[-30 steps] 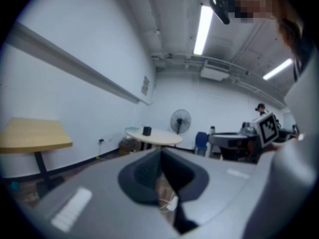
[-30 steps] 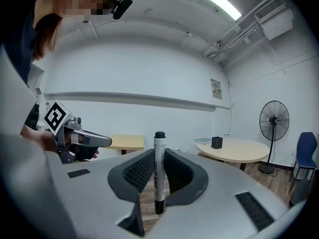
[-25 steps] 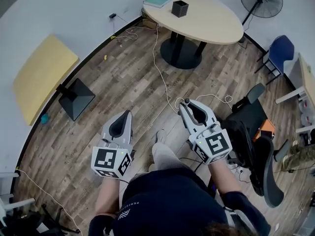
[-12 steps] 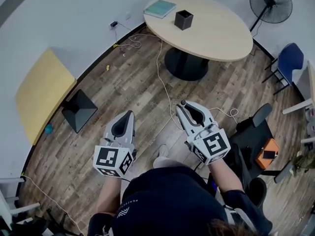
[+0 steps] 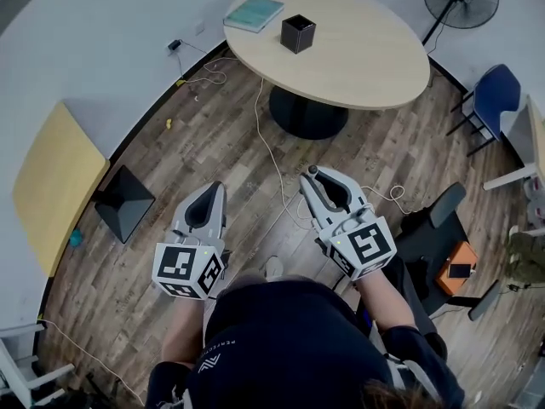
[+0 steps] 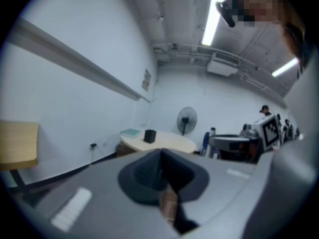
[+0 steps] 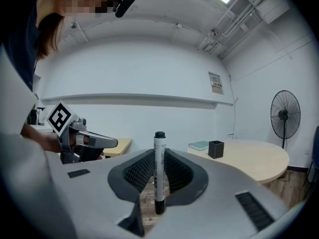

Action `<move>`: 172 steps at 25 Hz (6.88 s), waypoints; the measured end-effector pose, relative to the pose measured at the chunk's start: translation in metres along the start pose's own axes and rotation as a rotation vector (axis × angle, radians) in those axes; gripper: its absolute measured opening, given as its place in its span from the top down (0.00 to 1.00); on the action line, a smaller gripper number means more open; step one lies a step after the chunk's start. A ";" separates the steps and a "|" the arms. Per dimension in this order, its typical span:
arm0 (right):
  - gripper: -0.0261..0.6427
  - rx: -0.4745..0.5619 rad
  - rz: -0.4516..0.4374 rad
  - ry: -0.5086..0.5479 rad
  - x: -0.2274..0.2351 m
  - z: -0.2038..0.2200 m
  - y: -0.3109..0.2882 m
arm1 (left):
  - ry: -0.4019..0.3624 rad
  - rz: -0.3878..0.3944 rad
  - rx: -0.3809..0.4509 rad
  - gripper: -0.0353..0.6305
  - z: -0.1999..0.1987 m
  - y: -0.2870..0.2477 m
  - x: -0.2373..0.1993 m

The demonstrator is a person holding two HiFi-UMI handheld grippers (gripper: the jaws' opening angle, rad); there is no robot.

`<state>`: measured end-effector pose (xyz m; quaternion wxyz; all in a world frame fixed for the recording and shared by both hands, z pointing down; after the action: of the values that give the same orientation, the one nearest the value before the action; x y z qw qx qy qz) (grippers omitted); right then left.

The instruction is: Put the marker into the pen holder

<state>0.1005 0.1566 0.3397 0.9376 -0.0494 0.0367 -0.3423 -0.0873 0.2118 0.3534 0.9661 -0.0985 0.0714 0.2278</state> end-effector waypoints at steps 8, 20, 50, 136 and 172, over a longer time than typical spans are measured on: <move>0.88 0.002 0.030 -0.017 0.021 -0.001 -0.024 | 0.004 0.029 -0.014 0.94 -0.005 -0.035 -0.018; 0.88 0.015 0.106 -0.023 0.063 -0.016 -0.116 | -0.007 0.123 -0.016 0.94 -0.033 -0.123 -0.089; 0.88 0.032 0.170 -0.018 0.169 -0.049 -0.339 | 0.004 0.220 -0.049 0.94 -0.079 -0.309 -0.237; 0.90 -0.108 0.215 -0.099 0.311 0.005 -0.434 | 0.044 0.183 -0.071 0.94 -0.092 -0.453 -0.273; 0.96 -0.146 0.311 -0.133 0.240 0.007 -0.342 | 0.021 0.233 -0.049 0.94 -0.082 -0.367 -0.244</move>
<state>0.0662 -0.2587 0.3786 0.9735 -0.1335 0.0067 -0.1855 -0.1441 -0.2318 0.3766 0.9296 -0.1154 0.0869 0.3392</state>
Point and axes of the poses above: the fingertips, and each gripper's own axes: y backward along the fingers, x to its right, z out of its underside, the point moved 4 cm from there along y, backward along the fingers, and after that the axes turned 12 degrees about z, right-handed, at the moved point
